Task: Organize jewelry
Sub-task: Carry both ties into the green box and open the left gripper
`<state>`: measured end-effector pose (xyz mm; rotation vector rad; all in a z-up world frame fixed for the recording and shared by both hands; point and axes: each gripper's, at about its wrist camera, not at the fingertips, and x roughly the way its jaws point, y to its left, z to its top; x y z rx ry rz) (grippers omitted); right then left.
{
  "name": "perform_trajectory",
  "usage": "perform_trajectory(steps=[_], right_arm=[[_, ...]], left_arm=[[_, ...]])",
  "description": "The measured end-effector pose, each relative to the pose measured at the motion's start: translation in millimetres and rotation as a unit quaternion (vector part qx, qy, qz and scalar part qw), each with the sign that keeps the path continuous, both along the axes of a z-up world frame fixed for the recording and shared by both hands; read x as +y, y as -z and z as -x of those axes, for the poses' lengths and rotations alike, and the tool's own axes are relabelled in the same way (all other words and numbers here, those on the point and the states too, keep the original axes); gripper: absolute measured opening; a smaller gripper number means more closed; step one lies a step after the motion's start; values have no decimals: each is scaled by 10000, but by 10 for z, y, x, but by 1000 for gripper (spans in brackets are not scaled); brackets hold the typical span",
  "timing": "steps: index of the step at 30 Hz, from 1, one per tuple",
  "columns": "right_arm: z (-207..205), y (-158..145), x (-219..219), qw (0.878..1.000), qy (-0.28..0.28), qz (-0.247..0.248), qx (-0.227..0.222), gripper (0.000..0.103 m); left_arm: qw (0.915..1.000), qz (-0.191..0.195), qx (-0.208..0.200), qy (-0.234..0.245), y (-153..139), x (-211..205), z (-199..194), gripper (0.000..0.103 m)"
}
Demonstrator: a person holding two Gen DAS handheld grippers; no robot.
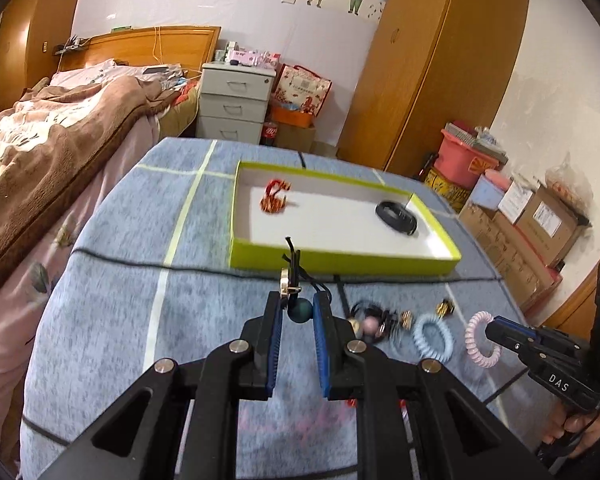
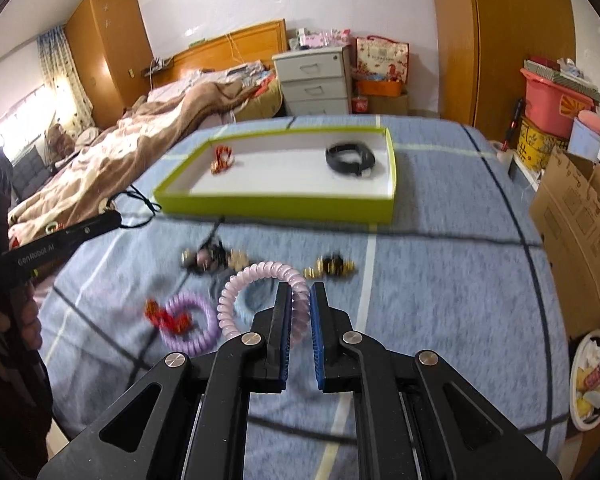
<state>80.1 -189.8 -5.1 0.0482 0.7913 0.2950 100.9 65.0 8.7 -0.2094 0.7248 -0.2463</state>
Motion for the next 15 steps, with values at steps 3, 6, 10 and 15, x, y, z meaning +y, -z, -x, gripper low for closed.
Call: perform_trajectory(steps=[3,6,10,15], right_arm=[[-137,-76,20,10000,10,-36,-59,10],[-304,-144,52,9999,43,-21,-119,10],[-554,-192,96,9999,79,-21,-100,10],[-848,-173,169,9999,115,42,4,10]], left_arm=[[10000,-10,-71,38,-60,-20,-101,16],[10000,-43,-68,41,-94,-37,-227,16],[9998,-45,-138,95,-135,-61,-342,16],[10000,13,-31,69,-90,-80,-538,16]])
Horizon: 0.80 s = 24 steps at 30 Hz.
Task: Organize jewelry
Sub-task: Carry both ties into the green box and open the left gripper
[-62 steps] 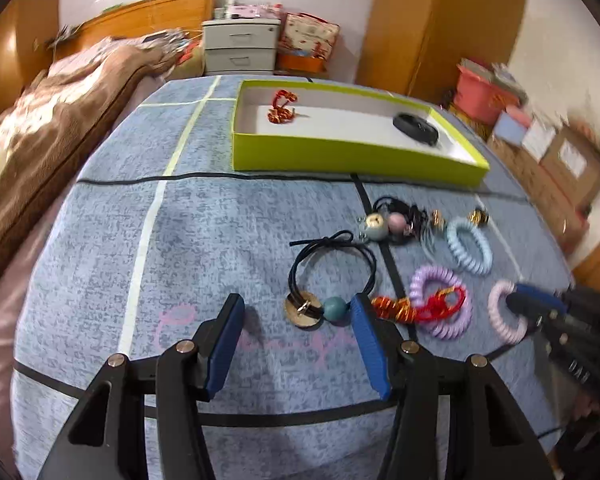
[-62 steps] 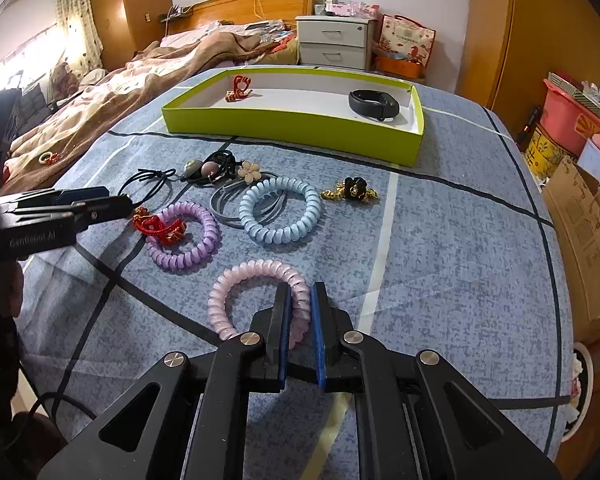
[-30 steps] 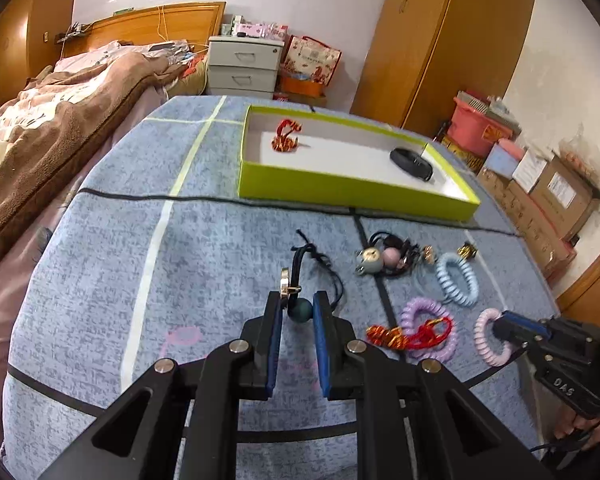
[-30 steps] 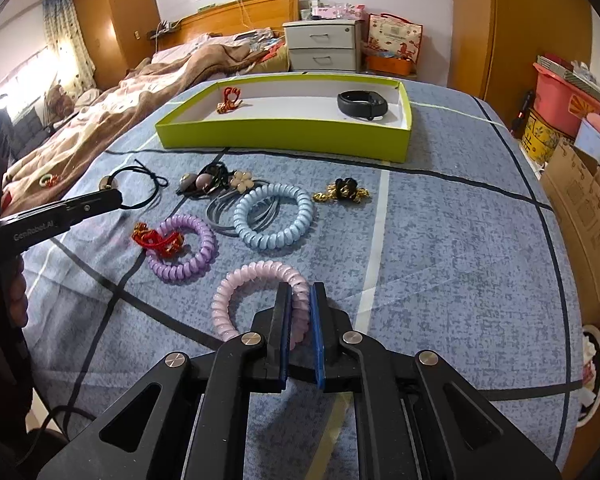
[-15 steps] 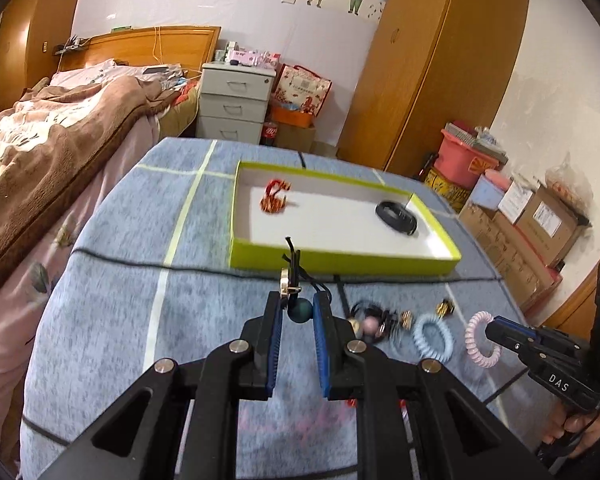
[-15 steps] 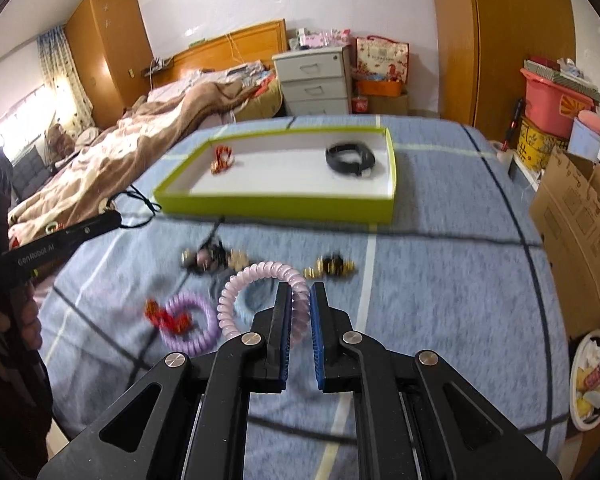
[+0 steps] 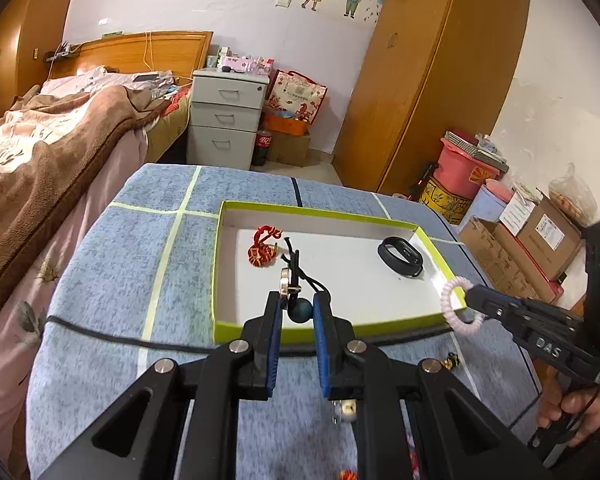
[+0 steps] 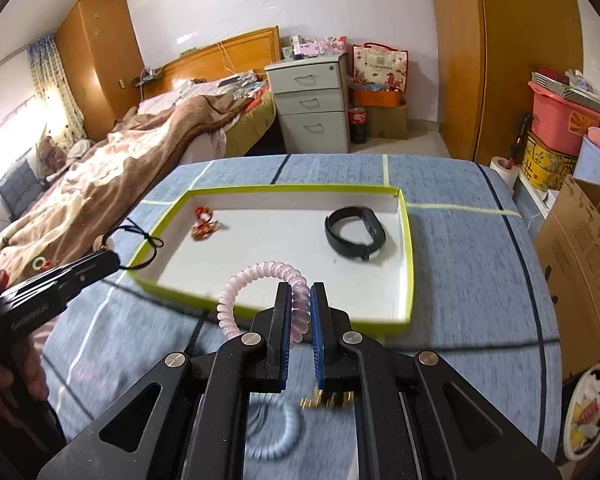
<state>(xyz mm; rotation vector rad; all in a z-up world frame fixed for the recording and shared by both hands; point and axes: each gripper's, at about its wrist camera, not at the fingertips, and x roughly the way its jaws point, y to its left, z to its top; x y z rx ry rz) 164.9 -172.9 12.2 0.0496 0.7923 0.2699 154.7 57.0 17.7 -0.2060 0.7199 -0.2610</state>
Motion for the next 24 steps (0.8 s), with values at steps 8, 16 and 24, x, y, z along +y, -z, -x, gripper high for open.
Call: perform_trajectory(steps=[8,16,24], right_arm=[[-575,145,8,9992,242,-44,318,10],[-996,314,79,9980,277,1,575,10],[-1137,379,179,9976,191,131,653,10]], left_arm=[[9995,138,300,-12,155,4,-299,16],[9985,178,524,-39,283,21,-535,16],[9972,83,734,-138,396,40,-604,16]])
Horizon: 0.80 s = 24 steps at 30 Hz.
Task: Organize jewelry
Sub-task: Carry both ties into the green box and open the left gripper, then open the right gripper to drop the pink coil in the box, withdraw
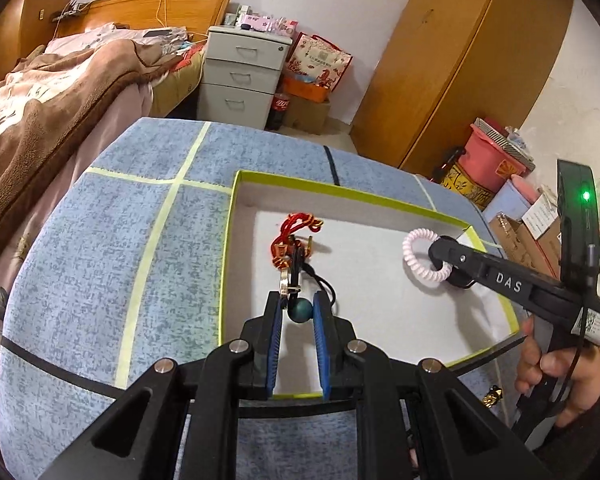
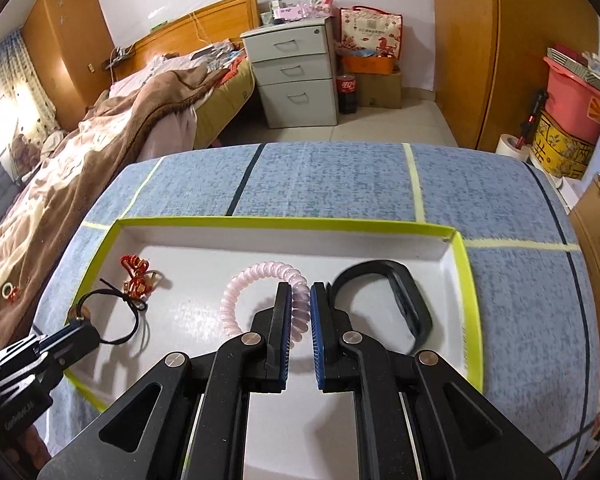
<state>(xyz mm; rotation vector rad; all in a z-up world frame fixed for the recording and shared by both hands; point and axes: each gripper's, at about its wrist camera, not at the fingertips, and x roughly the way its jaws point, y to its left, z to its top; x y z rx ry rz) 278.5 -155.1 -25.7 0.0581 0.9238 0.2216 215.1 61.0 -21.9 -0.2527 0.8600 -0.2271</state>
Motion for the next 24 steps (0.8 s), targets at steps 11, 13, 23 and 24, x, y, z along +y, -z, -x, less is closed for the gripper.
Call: perform_trajectory(steps=[11,13,23,24], right_arm=[[-102,103,48,9998,-125,12,153,10],[-126,118,50,9997,-99,92,184,10],[-132,112,77,9997,-121,97,166,11],[-129,110,77,9997,-126,97,167,13]], left_arm=[[9999,-60,86,-9,30,-4,-13,18],[9999,-138,33,-27,2,-17,-8,25],[10000,-43,39,0,-2,2,-15,31],[10000,-57,30,-4,-7,-2,-8,34]])
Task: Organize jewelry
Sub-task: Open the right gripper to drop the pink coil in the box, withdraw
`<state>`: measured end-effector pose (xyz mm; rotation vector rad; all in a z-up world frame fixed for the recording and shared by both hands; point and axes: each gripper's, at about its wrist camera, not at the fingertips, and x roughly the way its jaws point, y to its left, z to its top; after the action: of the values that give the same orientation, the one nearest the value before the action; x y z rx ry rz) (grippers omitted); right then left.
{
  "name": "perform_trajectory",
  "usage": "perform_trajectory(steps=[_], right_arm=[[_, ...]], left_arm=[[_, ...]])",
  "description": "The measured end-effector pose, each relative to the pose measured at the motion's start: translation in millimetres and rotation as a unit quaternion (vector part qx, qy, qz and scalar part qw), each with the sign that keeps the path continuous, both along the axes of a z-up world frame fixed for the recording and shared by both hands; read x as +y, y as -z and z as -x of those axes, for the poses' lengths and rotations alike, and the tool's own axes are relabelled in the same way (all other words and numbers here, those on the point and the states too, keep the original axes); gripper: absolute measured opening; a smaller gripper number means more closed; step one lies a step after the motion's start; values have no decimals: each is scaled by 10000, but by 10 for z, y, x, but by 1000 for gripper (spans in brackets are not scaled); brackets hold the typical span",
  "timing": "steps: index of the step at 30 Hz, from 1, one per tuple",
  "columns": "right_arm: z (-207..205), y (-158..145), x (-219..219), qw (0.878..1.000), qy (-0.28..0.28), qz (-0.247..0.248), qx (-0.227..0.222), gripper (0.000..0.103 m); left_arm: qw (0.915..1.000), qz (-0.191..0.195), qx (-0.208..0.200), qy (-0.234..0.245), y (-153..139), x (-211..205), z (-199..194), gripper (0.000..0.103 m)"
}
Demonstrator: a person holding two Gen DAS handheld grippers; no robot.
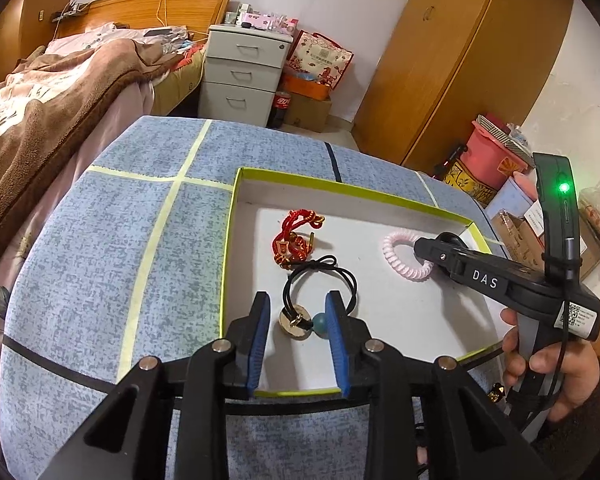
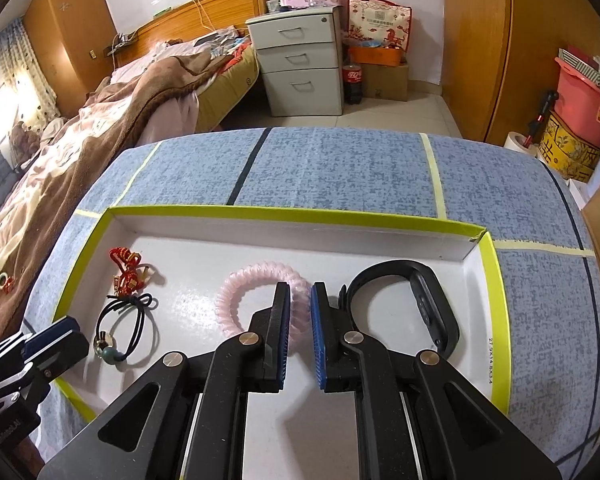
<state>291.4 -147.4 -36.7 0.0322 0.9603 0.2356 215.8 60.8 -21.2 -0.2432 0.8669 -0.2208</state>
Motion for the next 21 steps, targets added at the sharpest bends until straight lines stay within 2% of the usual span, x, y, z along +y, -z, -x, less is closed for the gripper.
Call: perform_trajectory(steps=[3,4,7,12,21], right_arm=[[21,-19,-6,10000,-12,-19,-49,19],[36,-35,-14,10000,-11,-36,-90,25],[78,-65,-32,9999,-38,-115,-95,36],[200,-138,-46,9997,-37,-134,-218,37],[615,-345,-119,9982,-95,-304,-505,37]], left_arm=[[10000,26,3,33,-10,2,30,36],[10000,26,-2,33,-13,4,37,36],[10000,56,-10,33,-30,1,68,39],[9998,-31,-149,102,-103,-38,170,45],[9993,-44,-328,200,-226,-13,475,49]])
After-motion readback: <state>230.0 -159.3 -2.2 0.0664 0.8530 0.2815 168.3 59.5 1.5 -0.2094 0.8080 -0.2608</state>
